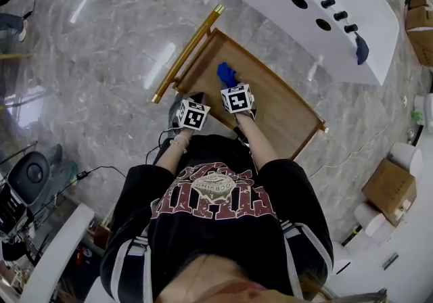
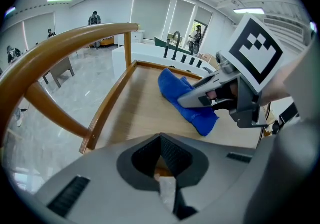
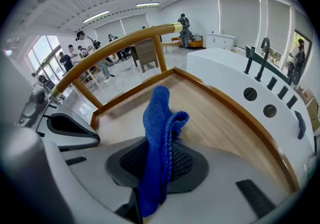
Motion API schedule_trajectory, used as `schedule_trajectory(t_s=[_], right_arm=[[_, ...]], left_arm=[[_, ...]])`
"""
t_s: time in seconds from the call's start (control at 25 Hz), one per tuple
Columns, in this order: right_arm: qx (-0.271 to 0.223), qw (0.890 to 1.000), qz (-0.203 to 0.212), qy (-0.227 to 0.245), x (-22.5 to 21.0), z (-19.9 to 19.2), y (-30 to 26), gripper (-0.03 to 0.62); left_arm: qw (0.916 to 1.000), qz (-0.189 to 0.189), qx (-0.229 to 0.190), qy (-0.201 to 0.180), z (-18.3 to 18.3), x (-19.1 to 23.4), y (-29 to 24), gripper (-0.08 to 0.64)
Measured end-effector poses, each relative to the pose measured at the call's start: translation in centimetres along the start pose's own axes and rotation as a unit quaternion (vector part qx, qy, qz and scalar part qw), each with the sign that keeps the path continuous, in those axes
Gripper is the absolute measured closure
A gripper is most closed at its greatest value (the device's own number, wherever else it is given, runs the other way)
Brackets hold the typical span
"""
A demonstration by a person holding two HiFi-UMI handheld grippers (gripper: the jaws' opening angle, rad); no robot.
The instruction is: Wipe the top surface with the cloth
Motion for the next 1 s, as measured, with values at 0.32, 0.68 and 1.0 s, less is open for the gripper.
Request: schedule_trajectory(t_s=[0.32, 0.68, 1.0], right_arm=[[-0.005, 0.999, 0.014, 0.031, 1.8, 1.6, -1.1, 0.505], [-0.014, 0.997, 0.033, 0.062, 4.4, 3.7, -1.9, 0.505], [-0.015, 0.996, 0.046, 0.077, 6.4, 5.2, -2.8, 0.505]], left_arm=[[0.9998, 0.002, -0.009, 0.016, -0.5, 0.7, 0.3, 0.512], [0.9989, 0.011, -0.022, 0.039, -0.8, 1.7, 1.3, 0.512], [0.998, 0.013, -0.028, 0.055, -0.8, 2.5, 1.6, 0.512]])
Point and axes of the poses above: the fingertips, and each gripper's own axes: y backward along the fingers, x to its left, z out of its top, the point moved 4 cm from there along y, backward along the fingers, and after that the axes turned 9 degrees about -z, right-handed, at the moved point
